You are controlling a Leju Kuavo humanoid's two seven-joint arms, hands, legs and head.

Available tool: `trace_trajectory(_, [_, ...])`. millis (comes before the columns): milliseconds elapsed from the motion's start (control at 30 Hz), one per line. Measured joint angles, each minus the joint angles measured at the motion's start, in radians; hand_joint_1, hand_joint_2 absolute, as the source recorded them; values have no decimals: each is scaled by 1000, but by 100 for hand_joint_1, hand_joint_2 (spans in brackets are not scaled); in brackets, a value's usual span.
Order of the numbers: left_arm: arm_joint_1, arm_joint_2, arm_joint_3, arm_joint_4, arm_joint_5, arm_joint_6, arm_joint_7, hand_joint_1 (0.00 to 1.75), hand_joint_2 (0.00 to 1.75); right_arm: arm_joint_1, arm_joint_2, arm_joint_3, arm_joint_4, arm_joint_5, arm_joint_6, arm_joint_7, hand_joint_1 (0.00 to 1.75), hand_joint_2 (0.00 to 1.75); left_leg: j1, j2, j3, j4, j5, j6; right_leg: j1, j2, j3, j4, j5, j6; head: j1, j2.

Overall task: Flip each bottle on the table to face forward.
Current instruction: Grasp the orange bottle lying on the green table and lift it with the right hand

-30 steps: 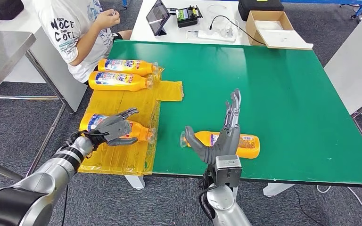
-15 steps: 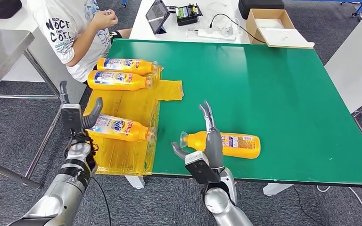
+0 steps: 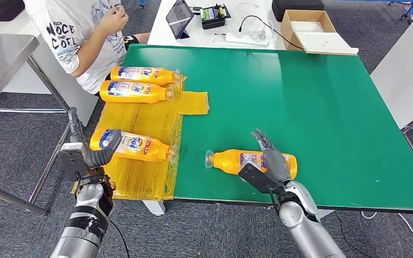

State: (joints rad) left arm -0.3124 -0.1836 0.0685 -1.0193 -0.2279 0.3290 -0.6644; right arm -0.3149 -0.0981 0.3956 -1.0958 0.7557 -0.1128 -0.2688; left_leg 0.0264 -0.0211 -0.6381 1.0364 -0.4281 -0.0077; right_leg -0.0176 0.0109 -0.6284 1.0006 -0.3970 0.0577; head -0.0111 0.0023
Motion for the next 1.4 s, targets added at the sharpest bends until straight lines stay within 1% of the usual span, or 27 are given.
trace_trajectory(100, [11, -4, -13, -2, -15, -20, 1, 0, 175, -39, -27, 0, 42, 6, 57, 8, 0, 175, 0, 0, 0, 0, 0, 0, 0, 0, 0, 0, 0, 0, 0, 0])
trace_trajectory(200, [14, -8, -26, 1, -22, -34, 2, 0, 175, -85, -41, 7, 103, 9, 100, 10, 0, 175, 0, 0, 0, 0, 0, 0, 0, 0, 0, 0, 0, 0, 0, 0])
trace_trajectory(333, [14, -11, -35, 11, -23, -46, 4, 0, 175, -137, -48, 25, 186, 3, 132, 9, 0, 175, 0, 0, 0, 0, 0, 0, 0, 0, 0, 0, 0, 0, 0, 0])
trace_trajectory(500, [12, -11, -43, 26, -25, -51, 4, 0, 175, -180, -51, 47, 256, -8, 154, 6, 0, 175, 0, 0, 0, 0, 0, 0, 0, 0, 0, 0, 0, 0, 0, 0])
trace_trajectory(733, [-6, -10, -55, 73, -37, -71, 13, 0, 175, -269, -69, 109, 367, -35, 259, -6, 0, 175, 0, 0, 1, 0, 1, 1, 0, 0, 1, 0, 0, 0, 0, 0])
trace_trajectory(867, [-14, -10, -57, 102, -37, -78, 15, 0, 175, -311, -83, 148, 406, -43, 309, -7, 0, 175, 0, 0, 2, 0, 1, 1, 0, 0, 2, 0, 1, 0, 0, 0])
trace_trajectory(1000, [-18, -10, -58, 120, -32, -84, 17, 0, 175, -333, -99, 178, 425, -46, 327, -1, 0, 175, 0, 0, 2, 0, 1, 1, 0, 0, 2, 0, 1, 1, 0, 0])
trace_trajectory(1400, [-23, -9, -58, 145, -21, -99, 33, 0, 175, -359, -133, 242, 445, -48, 346, 24, 0, 175, 0, 0, 2, 0, 1, 1, 0, 0, 2, 0, 1, 1, 0, 0])
